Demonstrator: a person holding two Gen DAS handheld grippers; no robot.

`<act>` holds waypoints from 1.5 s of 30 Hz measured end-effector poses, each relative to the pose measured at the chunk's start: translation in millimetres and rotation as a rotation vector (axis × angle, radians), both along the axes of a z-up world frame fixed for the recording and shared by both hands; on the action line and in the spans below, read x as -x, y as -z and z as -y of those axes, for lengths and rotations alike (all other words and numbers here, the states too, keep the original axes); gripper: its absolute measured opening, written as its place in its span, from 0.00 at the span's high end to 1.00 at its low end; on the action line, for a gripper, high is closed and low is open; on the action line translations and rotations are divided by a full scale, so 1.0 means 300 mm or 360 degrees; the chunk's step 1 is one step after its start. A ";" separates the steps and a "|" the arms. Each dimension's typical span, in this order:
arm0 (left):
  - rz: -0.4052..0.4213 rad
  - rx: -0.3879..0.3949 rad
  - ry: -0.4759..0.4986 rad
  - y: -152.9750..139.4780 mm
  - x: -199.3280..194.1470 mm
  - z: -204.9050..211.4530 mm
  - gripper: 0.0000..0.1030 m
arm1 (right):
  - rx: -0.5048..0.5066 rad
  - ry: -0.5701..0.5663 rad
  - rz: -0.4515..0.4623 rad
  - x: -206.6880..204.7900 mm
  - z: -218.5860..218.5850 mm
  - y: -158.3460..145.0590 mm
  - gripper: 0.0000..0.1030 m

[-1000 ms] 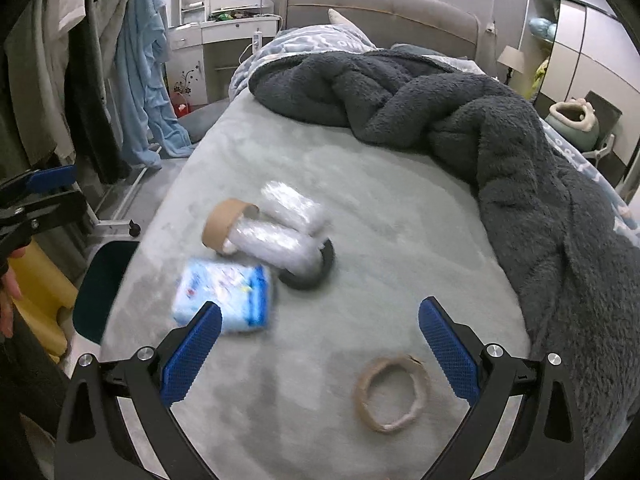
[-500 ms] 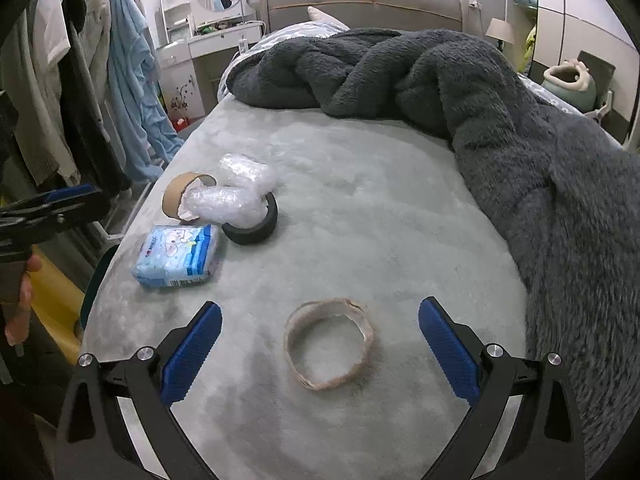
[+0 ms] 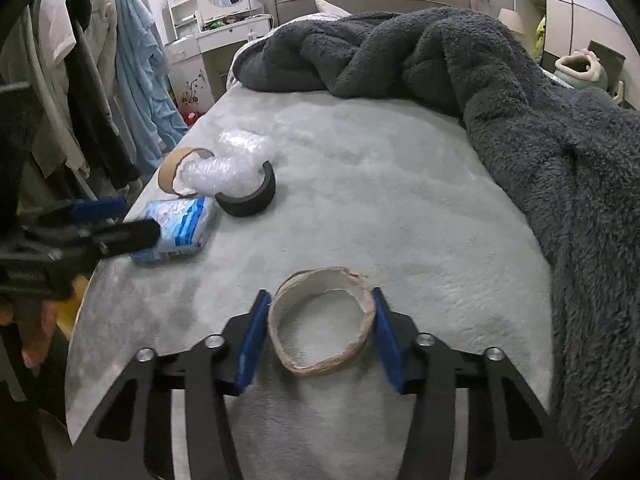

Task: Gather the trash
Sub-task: 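Grasp the brown tape ring with the right tool, then grasp the blue wipes pack with the left tool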

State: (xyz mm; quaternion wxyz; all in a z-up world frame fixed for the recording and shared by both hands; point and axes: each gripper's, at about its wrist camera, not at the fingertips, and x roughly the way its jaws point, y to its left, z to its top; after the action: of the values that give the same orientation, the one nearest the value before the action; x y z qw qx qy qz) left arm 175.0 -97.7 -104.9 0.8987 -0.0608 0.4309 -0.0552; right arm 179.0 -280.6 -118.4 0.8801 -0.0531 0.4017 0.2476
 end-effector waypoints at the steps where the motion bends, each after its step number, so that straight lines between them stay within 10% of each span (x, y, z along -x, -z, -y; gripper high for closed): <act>1: -0.0017 0.0001 0.0001 0.009 -0.006 0.004 0.03 | 0.0000 0.0002 0.0001 0.001 0.004 -0.003 0.53; 26: -0.0084 -0.0153 0.0027 0.081 -0.077 0.066 0.14 | -0.0083 0.0057 0.0029 0.015 0.069 -0.033 0.53; 45: 0.0165 0.0074 0.0182 -0.077 0.031 -0.085 0.15 | -0.0175 0.0022 0.0037 -0.024 -0.126 -0.158 0.53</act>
State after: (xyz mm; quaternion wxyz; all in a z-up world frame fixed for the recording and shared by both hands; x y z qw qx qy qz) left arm 165.7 -72.1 -81.7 0.9135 -0.0540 0.3852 -0.1196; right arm 186.1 -242.8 -70.9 0.8880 -0.0048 0.3775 0.2625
